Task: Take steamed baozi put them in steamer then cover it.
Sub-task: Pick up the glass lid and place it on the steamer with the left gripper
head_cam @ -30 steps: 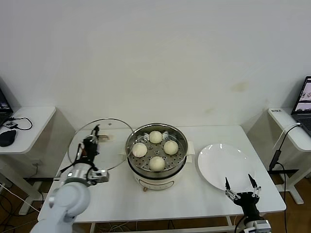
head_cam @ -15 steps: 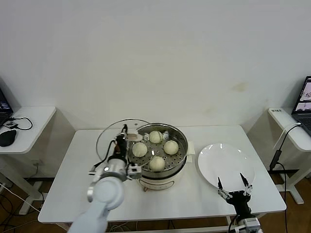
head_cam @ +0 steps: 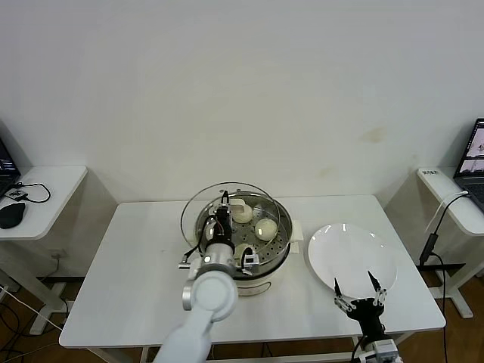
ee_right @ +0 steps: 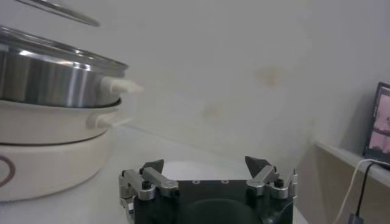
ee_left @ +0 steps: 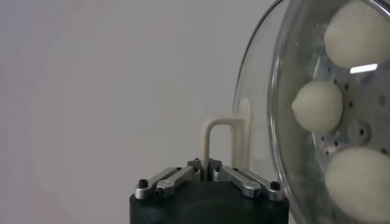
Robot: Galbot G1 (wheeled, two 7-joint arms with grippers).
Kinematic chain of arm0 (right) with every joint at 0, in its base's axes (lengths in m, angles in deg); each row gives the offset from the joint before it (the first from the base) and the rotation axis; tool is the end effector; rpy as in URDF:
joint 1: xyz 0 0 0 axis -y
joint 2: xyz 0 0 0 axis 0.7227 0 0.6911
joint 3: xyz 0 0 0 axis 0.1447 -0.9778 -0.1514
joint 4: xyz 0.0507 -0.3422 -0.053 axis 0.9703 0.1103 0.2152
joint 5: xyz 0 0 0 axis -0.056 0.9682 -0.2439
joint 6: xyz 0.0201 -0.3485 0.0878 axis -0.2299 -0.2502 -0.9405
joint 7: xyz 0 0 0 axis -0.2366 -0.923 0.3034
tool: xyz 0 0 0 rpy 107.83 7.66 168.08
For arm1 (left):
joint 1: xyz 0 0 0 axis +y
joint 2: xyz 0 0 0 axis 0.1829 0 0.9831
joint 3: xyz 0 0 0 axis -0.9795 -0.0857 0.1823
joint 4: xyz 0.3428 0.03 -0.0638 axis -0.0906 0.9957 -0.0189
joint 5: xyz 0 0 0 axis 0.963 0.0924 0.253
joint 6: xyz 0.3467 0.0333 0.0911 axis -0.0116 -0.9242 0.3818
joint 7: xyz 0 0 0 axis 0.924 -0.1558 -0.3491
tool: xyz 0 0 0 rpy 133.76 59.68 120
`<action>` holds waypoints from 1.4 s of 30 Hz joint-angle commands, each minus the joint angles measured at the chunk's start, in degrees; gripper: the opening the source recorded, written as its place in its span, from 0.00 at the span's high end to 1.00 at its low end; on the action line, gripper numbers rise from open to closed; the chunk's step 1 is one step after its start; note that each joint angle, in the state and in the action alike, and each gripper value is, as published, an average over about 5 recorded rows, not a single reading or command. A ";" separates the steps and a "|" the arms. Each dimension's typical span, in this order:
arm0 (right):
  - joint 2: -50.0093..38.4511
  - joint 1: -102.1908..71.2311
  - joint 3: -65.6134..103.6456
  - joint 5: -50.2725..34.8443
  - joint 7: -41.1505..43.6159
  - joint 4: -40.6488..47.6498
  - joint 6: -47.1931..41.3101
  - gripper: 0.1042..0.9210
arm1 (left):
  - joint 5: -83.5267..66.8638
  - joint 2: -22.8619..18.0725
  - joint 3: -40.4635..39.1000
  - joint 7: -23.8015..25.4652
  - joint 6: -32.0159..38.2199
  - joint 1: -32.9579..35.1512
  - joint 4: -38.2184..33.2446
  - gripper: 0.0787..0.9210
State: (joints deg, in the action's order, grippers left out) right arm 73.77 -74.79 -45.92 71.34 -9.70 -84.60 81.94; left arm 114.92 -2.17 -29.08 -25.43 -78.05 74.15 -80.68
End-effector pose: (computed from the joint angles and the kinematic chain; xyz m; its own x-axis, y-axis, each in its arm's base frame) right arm 0.1663 -0.0899 -0.3721 -0.9959 0.0073 0.0906 -0.0201 0.9543 -0.2981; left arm 0.3310 -0.1454 -0.2293 -0.9996 0.0232 0.0139 0.0146 0.0281 0.9995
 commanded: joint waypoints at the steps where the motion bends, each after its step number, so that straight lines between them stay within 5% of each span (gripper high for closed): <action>1: 0.15 -0.04 -0.29 0.48 -0.11 0.20 0.14 0.12 | 2.67 -4.71 -1.41 -0.70 -0.29 -1.21 5.07 0.93; 42: 0.20 -0.81 -0.68 1.04 -0.07 -0.01 0.51 0.12 | -0.35 -4.77 -1.16 -3.72 -0.01 -0.43 8.78 0.93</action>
State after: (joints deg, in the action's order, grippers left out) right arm 73.95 -75.55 -46.53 72.30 -9.77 -84.53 82.42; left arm 114.74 -6.84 -30.24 -28.67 -78.22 73.48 -72.11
